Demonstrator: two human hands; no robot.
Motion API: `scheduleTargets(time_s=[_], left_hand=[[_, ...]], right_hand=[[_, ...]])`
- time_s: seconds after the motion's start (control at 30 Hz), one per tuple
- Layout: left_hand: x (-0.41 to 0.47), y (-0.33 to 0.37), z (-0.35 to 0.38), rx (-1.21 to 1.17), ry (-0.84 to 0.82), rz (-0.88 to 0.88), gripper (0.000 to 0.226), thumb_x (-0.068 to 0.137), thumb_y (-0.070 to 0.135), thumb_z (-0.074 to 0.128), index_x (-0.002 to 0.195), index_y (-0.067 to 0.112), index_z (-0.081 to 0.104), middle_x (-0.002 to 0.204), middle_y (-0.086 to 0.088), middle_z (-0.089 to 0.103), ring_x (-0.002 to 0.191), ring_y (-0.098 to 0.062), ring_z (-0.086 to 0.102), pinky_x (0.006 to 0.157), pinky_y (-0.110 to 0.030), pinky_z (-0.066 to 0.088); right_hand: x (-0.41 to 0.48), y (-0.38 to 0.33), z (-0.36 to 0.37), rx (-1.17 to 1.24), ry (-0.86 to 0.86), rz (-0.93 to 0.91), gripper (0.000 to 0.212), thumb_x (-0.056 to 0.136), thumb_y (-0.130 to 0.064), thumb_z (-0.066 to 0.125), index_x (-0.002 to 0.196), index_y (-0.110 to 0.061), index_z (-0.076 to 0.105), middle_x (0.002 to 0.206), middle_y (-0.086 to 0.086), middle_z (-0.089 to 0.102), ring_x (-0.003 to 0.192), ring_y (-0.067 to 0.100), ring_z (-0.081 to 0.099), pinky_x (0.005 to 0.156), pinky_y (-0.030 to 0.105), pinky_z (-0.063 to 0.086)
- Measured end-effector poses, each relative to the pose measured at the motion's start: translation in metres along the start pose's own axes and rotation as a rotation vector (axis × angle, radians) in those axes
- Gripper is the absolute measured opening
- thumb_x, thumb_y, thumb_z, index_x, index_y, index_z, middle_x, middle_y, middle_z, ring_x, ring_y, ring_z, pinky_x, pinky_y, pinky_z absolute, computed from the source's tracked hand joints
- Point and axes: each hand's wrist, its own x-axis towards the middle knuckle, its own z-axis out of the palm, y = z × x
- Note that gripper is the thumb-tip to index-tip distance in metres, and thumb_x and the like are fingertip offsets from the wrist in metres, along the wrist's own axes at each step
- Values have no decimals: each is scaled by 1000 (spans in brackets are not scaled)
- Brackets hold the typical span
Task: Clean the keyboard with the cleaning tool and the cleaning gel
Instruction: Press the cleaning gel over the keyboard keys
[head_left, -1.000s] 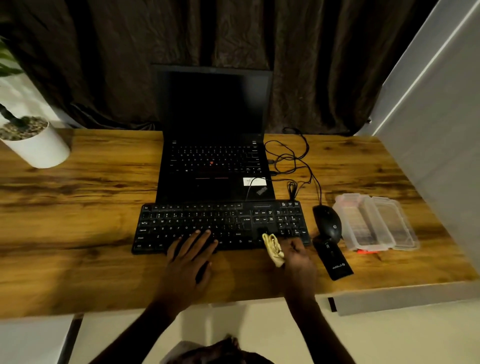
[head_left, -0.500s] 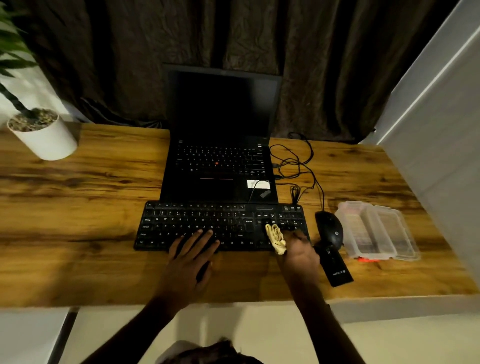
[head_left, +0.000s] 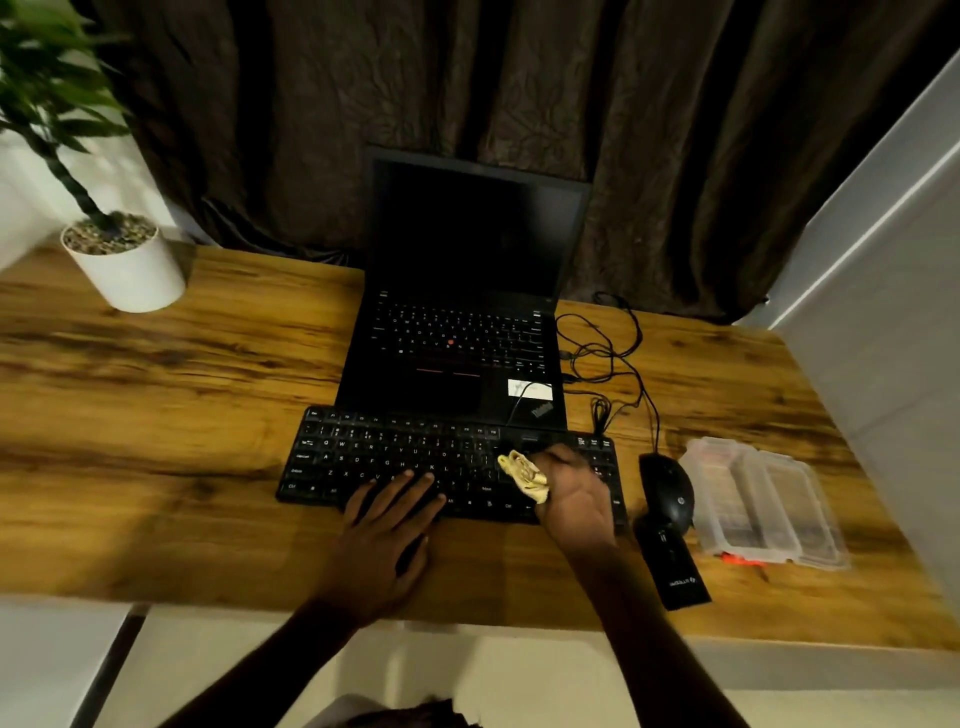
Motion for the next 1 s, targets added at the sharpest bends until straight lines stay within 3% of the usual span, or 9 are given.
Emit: scheduleTargets(time_s=[0.17, 0.33, 0.43, 0.57, 0.67, 0.83, 1.0], left_hand=[[0, -1, 0, -5, -21, -8, 49, 99, 44, 37, 145, 31, 44, 156, 3, 37, 145, -18, 30, 114, -52, 22], [-1, -1, 1, -12, -34, -16, 49, 99, 45, 37, 145, 31, 43, 157, 4, 34, 147, -18, 27, 115, -53, 22], [-1, -1, 1, -11, -57, -16, 51, 97, 48, 40, 146, 31, 42, 158, 5, 32, 148, -17, 24, 115, -53, 22], [-1, 0, -1, -3, -50, -5, 53, 94, 46, 45, 144, 29, 46, 157, 2, 35, 147, -19, 27, 114, -54, 24], [-1, 0, -1, -14, -35, -3, 52, 94, 46, 44, 144, 28, 46, 156, 1, 37, 146, -20, 29, 114, -54, 23], [-1, 0, -1, -11, -38, 1, 54, 94, 47, 47, 145, 29, 44, 157, 3, 36, 146, -19, 28, 116, -51, 19], [0, 2, -6, -2, -64, -33, 55, 93, 48, 46, 145, 31, 43, 157, 4, 35, 146, -18, 27, 116, -49, 15]], right_hand=[[8, 10, -2, 25, 137, 4, 62, 85, -12, 67, 138, -34, 43, 141, -4, 43, 123, 16, 47, 99, 29, 47], [13, 26, -7, 44, 192, 169, 48, 89, -15, 65, 133, -26, 48, 129, 1, 54, 112, 15, 54, 87, 22, 43], [20, 19, -3, 55, 199, 13, 55, 88, -13, 66, 136, -30, 48, 137, -2, 49, 121, 15, 47, 95, 23, 41], [35, 5, 0, 19, 210, -180, 54, 80, -9, 70, 126, -34, 59, 128, -9, 54, 116, 14, 49, 91, 26, 49], [42, 18, -5, 1, 214, -138, 52, 82, -11, 70, 128, -34, 58, 131, -6, 55, 116, 16, 49, 89, 25, 48], [50, 49, -7, 54, 169, -12, 56, 86, -18, 70, 135, -34, 51, 139, -1, 49, 126, 18, 42, 99, 28, 37], [61, 25, -8, 122, 168, -264, 42, 77, -2, 71, 109, -29, 70, 118, -8, 64, 104, 14, 58, 83, 30, 54]])
